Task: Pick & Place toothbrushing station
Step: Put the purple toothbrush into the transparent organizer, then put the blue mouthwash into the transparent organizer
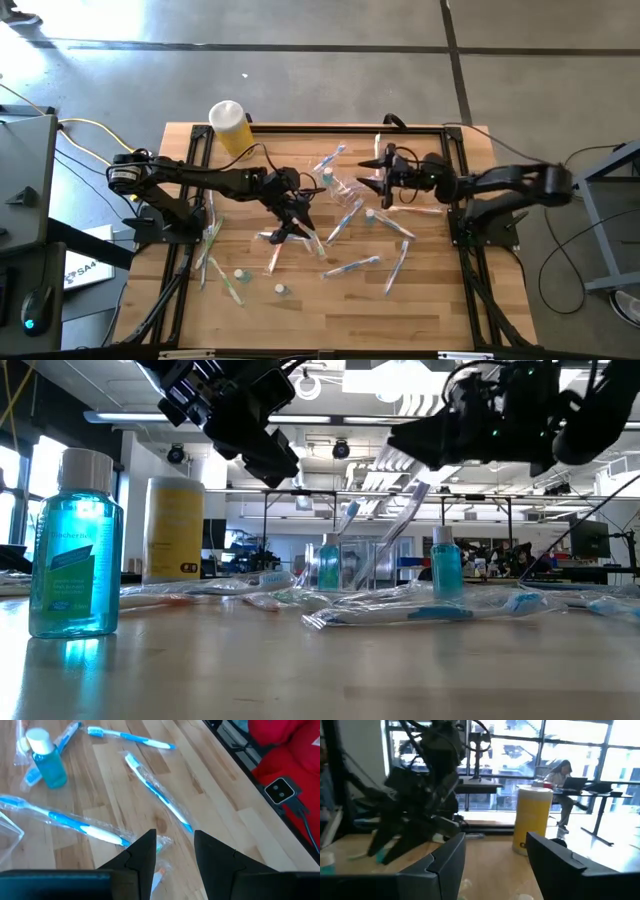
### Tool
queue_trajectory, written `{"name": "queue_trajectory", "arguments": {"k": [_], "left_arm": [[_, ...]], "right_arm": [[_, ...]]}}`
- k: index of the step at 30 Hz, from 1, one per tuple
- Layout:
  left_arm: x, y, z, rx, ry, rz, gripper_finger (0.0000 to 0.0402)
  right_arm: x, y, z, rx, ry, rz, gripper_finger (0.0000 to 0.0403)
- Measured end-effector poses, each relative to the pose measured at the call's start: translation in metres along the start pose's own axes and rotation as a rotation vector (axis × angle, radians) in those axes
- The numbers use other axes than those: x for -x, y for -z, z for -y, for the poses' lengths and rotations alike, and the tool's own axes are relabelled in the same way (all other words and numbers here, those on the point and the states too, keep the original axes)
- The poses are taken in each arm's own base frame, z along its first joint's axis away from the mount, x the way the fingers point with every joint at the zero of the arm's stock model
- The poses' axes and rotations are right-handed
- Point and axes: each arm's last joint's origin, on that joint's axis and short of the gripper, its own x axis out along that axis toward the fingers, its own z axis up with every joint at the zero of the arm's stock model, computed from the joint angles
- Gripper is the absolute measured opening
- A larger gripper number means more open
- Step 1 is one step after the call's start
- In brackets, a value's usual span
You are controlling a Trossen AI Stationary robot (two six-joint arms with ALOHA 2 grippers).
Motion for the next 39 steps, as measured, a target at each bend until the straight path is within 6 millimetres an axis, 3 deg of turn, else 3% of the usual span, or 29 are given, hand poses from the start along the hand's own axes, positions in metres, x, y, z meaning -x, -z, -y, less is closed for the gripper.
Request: {"name": "queue_trajectory", "arguments": {"k": [4, 10, 15, 30, 39], "left_arm": [[0.0, 0.001, 0.0, 0.009, 0.002, -0.013, 0.0129], [0.0, 0.002, 0.0, 0.006, 0.002, -0.018, 0.0129], [0.0, 0.001, 0.0, -0.013, -0.002, -0.01, 0.0129], [0.0, -0.001, -0.002, -0.022, -0.05, 0.006, 0.0129], [0.0, -0.001, -0.002, -0.007, -0.05, 0.006, 0.0129]], "right_arm": [[0.015, -0.014, -0.014, -0.002, -0.115, -0.073, 0.0201], [0.041, -0.019, -0.042, -0.088, -0.28, -0.264, 0.0201], [0.052, -0.012, -0.06, -0.16, -0.245, -0.419, 0.02], [0.037, 0.03, -0.078, -0.161, 0.061, -0.688, 0.0218], [0.021, 0.048, -0.081, -0.113, 0.104, -0.678, 0.0218]]}}
